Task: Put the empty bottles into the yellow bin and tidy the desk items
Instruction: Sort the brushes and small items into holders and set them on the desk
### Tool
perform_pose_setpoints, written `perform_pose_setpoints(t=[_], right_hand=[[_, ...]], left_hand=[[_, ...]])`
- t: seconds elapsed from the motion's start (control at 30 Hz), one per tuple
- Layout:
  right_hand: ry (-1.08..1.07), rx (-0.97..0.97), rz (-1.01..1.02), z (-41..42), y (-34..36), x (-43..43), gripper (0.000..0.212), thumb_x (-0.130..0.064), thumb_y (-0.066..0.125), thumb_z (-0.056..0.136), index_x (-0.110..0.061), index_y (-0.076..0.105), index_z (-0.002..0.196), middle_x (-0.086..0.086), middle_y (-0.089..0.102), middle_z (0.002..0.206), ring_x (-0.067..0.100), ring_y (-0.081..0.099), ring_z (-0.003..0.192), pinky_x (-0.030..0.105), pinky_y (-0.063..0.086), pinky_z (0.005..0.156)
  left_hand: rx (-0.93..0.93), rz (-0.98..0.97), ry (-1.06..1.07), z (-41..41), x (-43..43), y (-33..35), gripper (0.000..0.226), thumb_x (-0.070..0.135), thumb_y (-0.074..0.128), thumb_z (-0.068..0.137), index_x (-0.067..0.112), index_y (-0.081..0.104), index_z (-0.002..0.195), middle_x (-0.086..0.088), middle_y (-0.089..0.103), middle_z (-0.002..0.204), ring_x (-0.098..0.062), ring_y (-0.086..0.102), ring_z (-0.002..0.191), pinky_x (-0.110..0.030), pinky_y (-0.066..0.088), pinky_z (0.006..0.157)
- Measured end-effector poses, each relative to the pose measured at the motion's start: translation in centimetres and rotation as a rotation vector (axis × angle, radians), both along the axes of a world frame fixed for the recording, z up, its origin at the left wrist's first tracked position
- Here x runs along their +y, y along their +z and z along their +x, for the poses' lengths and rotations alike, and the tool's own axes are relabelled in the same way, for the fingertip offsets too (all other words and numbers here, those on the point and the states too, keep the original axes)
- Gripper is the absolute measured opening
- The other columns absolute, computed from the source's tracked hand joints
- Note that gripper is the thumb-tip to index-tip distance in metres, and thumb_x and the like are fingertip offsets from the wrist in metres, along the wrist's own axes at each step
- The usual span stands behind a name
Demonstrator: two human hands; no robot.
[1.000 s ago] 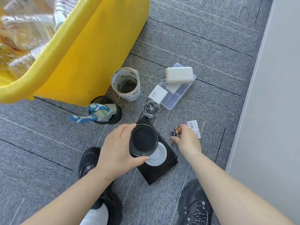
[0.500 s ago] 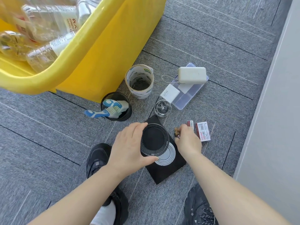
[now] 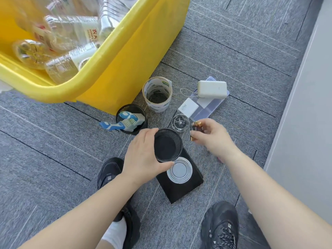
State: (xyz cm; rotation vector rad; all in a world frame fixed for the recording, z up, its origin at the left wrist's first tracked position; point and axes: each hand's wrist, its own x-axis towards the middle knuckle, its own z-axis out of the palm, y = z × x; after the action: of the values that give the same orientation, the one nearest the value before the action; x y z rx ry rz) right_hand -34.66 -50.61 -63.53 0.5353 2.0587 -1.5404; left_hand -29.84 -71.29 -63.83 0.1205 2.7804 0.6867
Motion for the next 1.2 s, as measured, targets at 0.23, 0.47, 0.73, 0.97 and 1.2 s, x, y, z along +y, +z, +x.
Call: perform_pose_setpoints(t=[0.23,0.47,0.73,0.97,1.2], right_hand=[[0.599,0.168,0.173,-0.2,2.8,-3.0,0.027,-0.018,0.078,0.073,-0.026,0.067,0.096,-0.008,0.067,0.085,-0.005,0.055,0.061,0.013,0.047,0.070],[0.067,0.121,0.226,0.4,-0.9,0.8,0.004,-0.024,0.070,0.082,-0.025,0.067,0.085,-0.008,0.066,0.080,0.019,0.065,0.080,0.035,0.051,0.070],[0.175,-0.101,0.712,3.3,-7.6,3.0,0.035,-0.030,0.064,0.087,-0.015,0.053,0.117,0.005,0.062,0.108,0.028,0.061,0.094,0.034,0.045,0.076],[-0.068,-0.108,0.381,2.5,-6.7,2.2,0.020,-0.019,0.060,0.090,-0.016,0.057,0.109,0.003,0.065,0.105,0.021,0.061,0.090,0.037,0.050,0.080],[0.221,-0.114,-0.240,0.4,0.5,2.0,0.021,-0.009,0.070,0.082,-0.018,0.070,0.101,0.005,0.073,0.097,0.007,0.062,0.083,0.018,0.048,0.071]], left_hand=[[0.045,0.008,0.024,-0.3,0.5,0.3,0.098,0.063,0.074,0.054,0.012,0.043,0.132,-0.003,0.049,0.126,-0.020,0.047,0.119,-0.034,0.039,0.098],[0.060,0.019,0.007,0.1,0.2,-0.6,0.097,0.059,0.077,0.051,0.012,0.044,0.130,-0.002,0.049,0.124,-0.021,0.048,0.116,-0.032,0.039,0.097],[0.021,0.044,-0.051,0.3,0.5,-1.3,0.097,0.064,0.069,0.055,0.016,0.040,0.134,0.001,0.045,0.129,-0.015,0.042,0.122,-0.026,0.031,0.102],[-0.045,0.028,-0.061,0.5,0.3,-1.6,0.102,0.064,0.074,0.057,0.023,0.032,0.141,0.006,0.038,0.137,-0.013,0.037,0.128,-0.028,0.029,0.104],[-0.050,0.063,-0.029,0.2,1.2,-1.2,0.100,0.060,0.077,0.055,0.022,0.036,0.138,0.006,0.044,0.132,-0.013,0.042,0.124,-0.029,0.033,0.104]])
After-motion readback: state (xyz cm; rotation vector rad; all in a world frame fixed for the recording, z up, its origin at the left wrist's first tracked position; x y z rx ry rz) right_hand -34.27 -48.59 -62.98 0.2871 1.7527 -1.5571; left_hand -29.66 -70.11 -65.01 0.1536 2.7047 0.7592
